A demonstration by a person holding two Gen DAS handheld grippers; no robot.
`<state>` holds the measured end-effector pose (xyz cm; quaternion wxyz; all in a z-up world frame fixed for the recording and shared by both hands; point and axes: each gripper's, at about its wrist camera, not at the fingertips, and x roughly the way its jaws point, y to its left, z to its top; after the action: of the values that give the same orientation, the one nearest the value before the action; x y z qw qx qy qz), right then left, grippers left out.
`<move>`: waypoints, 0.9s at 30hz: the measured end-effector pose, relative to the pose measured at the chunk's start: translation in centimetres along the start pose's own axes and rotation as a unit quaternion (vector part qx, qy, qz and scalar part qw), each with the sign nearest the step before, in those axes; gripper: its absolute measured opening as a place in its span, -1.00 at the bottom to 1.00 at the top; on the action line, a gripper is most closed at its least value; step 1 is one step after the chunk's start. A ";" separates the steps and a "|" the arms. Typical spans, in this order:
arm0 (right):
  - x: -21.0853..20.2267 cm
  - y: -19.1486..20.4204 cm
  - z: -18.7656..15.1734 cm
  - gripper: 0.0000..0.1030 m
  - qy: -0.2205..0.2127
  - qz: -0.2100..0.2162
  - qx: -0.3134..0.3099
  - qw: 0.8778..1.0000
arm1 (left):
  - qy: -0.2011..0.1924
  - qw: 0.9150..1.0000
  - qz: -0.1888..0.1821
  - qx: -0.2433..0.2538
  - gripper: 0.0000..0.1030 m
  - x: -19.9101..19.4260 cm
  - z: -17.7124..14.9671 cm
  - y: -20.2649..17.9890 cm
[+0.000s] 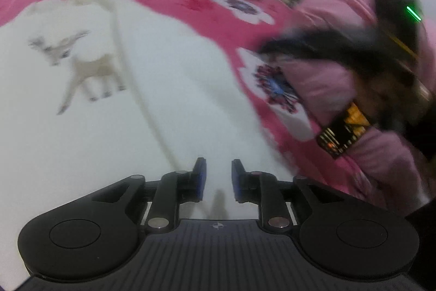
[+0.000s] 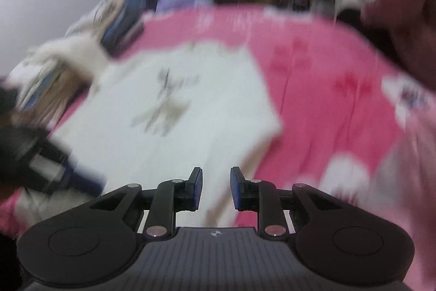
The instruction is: Fold clothes
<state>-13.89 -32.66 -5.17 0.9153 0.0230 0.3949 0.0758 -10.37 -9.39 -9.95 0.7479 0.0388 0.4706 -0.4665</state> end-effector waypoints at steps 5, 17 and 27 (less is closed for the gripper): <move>7.9 -0.4 -1.7 -0.56 0.026 -0.021 -0.042 0.999 | 0.069 0.997 -0.012 0.025 -0.52 4.3 -2.1 -1.9; 13.1 -4.7 2.0 -0.65 0.020 -0.049 0.039 0.998 | 0.064 0.996 -0.039 0.043 -0.22 4.7 -3.2 -2.1; 6.5 -1.3 0.9 -0.67 0.007 0.011 0.019 1.000 | 0.054 0.997 -0.043 0.036 -0.22 4.6 -3.4 -2.1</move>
<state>-8.65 -32.93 -9.38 0.9109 0.0439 0.4028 0.0782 -13.67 -11.88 -14.41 0.6988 0.0703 0.4947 -0.5119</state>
